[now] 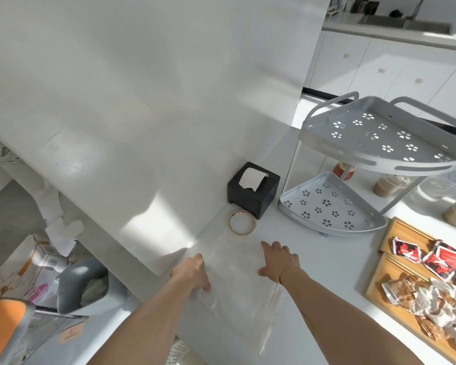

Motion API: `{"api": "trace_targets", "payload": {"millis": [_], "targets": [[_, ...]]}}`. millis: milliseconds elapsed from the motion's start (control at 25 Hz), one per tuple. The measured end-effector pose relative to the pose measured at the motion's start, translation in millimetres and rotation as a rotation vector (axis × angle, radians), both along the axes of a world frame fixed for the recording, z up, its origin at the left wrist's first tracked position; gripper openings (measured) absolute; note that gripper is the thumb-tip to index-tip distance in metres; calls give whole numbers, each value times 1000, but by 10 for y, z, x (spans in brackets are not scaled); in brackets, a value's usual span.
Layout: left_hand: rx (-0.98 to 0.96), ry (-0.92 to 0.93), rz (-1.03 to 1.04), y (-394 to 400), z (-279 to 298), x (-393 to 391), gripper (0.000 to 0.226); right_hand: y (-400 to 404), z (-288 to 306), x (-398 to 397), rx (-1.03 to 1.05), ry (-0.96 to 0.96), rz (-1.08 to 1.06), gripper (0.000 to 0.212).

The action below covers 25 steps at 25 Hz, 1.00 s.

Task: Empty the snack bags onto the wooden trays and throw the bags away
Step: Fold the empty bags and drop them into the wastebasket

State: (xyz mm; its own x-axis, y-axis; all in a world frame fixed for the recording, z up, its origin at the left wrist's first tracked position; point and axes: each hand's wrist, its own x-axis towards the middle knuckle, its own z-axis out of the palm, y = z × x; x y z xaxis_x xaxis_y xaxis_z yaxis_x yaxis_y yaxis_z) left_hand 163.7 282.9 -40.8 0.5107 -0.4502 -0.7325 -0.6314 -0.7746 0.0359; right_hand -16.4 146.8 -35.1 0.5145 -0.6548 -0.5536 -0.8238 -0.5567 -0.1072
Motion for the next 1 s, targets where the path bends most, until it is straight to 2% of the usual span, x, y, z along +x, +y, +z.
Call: {"api": "trace_targets", "payload": {"millis": [120,280,480,680,800,1000], "targets": [[-6,15,53,23,36,-54,55,26,-45,1,-32,1,0,66],[-35,50,100,39,47,-74,52,-17,-91,-55,-71,-27,-13,48],[-113,133,100,1,124,-85,32,-117,2,-145,-133,-74,-20,31],[-149,197,160,-26,258,-167,22,-182,136,-340,-137,-89,-51,27],[-180,196,209,-1,345,-255,26,-216,273,-564,-152,-121,-56,26],[-329,233,347,2,534,-521,16,-233,557,-1033,-176,-213,-131,29]]}}
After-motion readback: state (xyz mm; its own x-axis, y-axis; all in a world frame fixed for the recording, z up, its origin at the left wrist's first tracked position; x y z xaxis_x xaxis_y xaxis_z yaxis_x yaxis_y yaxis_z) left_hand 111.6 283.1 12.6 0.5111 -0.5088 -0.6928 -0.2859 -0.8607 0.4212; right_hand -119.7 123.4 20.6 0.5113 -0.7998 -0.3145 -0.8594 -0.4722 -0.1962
